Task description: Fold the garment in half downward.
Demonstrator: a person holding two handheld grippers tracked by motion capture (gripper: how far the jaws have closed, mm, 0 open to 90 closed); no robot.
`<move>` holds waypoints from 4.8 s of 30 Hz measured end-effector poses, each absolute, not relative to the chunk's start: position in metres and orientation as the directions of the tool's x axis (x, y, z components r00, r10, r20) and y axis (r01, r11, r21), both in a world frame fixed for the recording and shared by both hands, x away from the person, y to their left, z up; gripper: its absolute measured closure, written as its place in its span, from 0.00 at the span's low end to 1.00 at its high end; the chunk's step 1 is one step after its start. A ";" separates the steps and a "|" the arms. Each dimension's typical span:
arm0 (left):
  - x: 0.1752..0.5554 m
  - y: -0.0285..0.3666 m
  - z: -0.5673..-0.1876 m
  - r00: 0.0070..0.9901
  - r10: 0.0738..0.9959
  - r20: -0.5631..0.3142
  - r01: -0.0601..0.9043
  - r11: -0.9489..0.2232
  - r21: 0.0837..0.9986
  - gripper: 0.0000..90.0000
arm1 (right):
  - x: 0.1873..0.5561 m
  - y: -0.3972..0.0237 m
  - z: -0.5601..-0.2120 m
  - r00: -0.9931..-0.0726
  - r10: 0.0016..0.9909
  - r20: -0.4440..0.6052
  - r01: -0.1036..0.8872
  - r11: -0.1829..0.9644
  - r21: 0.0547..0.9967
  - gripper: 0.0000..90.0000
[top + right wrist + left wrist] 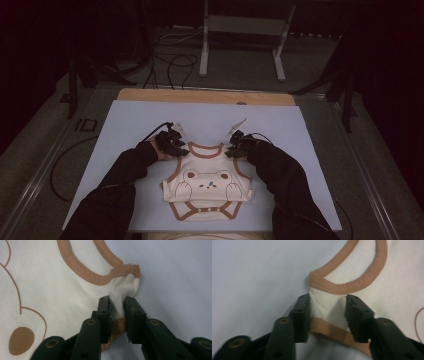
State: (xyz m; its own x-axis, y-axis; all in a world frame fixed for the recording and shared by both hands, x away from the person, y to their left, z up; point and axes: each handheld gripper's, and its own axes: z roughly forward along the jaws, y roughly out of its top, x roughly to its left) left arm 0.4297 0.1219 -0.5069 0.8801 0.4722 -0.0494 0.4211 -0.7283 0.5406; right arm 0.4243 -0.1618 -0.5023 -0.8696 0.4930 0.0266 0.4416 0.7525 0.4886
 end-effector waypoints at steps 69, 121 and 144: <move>0.429 0.125 -0.414 0.916 0.400 -0.007 0.315 -0.712 0.628 0.97 | 0.423 -0.168 -0.417 -0.874 0.480 -0.076 0.337 0.710 0.618 0.92; 0.426 0.134 -0.330 0.895 0.426 0.135 0.216 -0.677 0.704 0.97 | 0.438 -0.162 -0.338 -0.811 0.539 -0.228 0.246 0.668 0.703 0.92; 0.399 0.134 -0.353 0.907 0.405 0.114 0.219 -0.685 0.695 0.97 | 0.400 -0.169 -0.362 -0.842 0.497 -0.213 0.224 0.679 0.700 0.92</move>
